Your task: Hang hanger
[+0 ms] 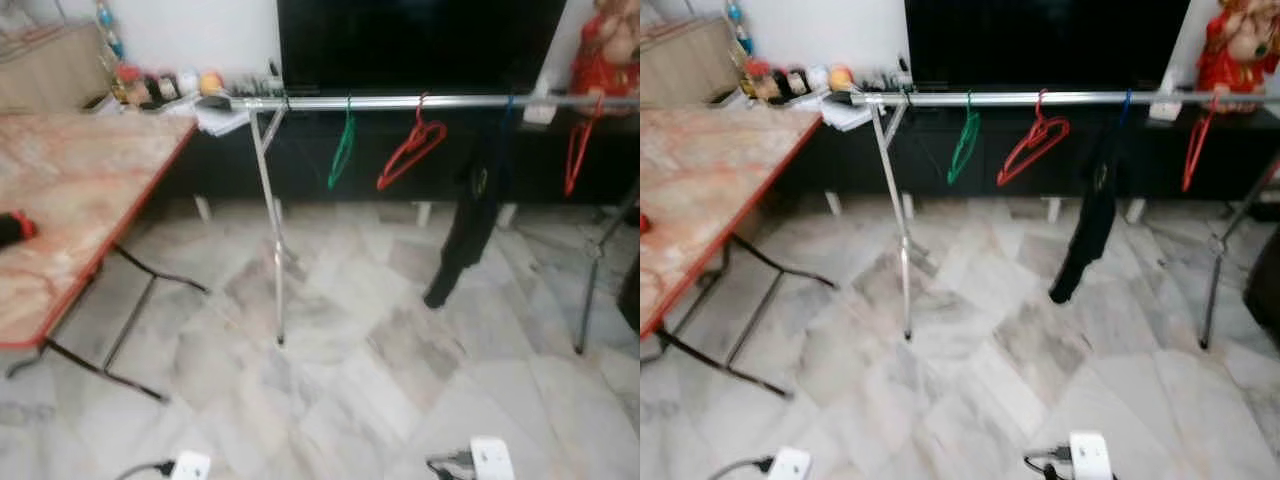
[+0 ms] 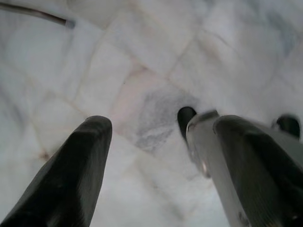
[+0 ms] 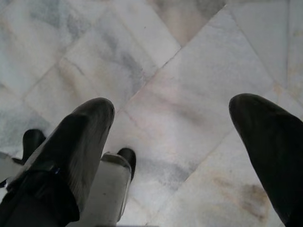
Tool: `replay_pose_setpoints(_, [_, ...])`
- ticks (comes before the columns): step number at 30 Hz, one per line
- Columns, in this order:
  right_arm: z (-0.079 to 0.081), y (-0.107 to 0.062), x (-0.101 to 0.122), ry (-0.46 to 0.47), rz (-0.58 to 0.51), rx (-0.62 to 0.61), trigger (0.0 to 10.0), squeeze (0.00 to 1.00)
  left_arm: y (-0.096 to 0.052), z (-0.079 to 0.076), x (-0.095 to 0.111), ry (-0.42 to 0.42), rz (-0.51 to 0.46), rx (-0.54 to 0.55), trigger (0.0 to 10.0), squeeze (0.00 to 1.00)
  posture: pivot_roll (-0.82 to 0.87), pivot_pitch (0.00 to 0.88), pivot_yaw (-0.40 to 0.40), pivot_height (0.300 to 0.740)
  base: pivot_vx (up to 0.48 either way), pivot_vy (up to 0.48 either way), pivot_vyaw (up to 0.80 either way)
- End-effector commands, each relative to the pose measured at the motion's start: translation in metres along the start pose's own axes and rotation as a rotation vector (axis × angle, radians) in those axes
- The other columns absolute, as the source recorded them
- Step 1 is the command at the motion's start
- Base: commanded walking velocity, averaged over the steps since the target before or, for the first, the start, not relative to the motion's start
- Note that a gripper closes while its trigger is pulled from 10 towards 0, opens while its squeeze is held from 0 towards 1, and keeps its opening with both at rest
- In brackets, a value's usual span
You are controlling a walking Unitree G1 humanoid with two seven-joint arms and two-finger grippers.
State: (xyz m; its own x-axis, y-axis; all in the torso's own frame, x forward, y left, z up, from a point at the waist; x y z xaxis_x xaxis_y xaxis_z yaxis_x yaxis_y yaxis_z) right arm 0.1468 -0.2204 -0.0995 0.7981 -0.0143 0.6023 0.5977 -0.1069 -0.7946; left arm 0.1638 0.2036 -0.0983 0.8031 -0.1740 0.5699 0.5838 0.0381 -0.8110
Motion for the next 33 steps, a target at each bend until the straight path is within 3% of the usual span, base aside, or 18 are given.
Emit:
replay_pose_setpoints(1, [0.000,0.001,0.002,0.006,-0.008,-0.002,10.0,0.00,0.001,0.012,0.003,-0.124,0.009,0.064,10.0,0.00,-0.09,0.000,-0.006,0.740,0.000,0.000,0.00])
replay_pose_setpoints(3, [-0.004,0.000,0.001,0.024,-0.006,-0.018,10.0,0.00,0.001,0.015,0.005,-0.191,0.007,0.088,10.0,0.00,-0.09,0.000,-0.005,0.740,0.000,0.000,0.00])
replay_pose_setpoints(10, [-0.026,-0.003,-0.004,0.059,0.029,-0.074,10.0,0.00,0.001,0.016,0.007,-0.200,0.005,0.091,10.0,0.00,-0.09,0.000,-0.003,0.740,0.000,0.000,-0.11])
replay_pose_setpoints(18, [-0.018,-0.006,-0.022,0.071,0.096,-0.091,10.0,0.00,0.001,0.018,0.006,-0.243,0.007,0.100,10.0,0.00,-0.08,0.000,-0.001,0.740,0.000,0.000,-0.80])
replay_pose_setpoints(25, [-0.022,-0.008,-0.026,0.083,0.115,-0.099,10.0,0.00,0.002,0.018,0.009,-0.133,0.001,0.075,10.0,0.00,-0.08,0.000,0.003,0.740,0.000,-0.222,-0.80])
replay_pose_setpoints(31, [-0.031,-0.010,-0.027,0.087,0.116,-0.111,10.0,0.00,0.002,0.017,0.009,-0.144,0.001,0.081,10.0,0.00,-0.08,0.000,0.004,0.740,0.000,-0.160,-0.80])
replay_pose_setpoints(33, [-0.034,-0.011,-0.028,0.092,0.116,-0.115,10.0,0.00,0.002,0.013,0.008,-0.076,0.004,0.055,10.0,0.00,-0.08,0.000,0.007,0.740,0.000,0.000,-0.80])
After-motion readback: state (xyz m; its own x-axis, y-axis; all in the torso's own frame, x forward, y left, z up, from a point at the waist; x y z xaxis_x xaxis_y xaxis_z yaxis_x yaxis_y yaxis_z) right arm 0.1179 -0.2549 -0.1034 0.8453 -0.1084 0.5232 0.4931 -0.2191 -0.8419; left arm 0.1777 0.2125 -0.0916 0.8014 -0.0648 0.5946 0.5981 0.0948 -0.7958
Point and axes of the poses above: a point about 5 cm out from each wrist's last joint towards the gripper, its own y axis pointing out of the wrist towards the gripper, its own x axis along the axis of the wrist's last joint, z = x × y, the point moved 1 cm from there along y, pointing out of the wrist towards the gripper, and after that the axes turned 2 degrees about y, right-handed, at the moved point
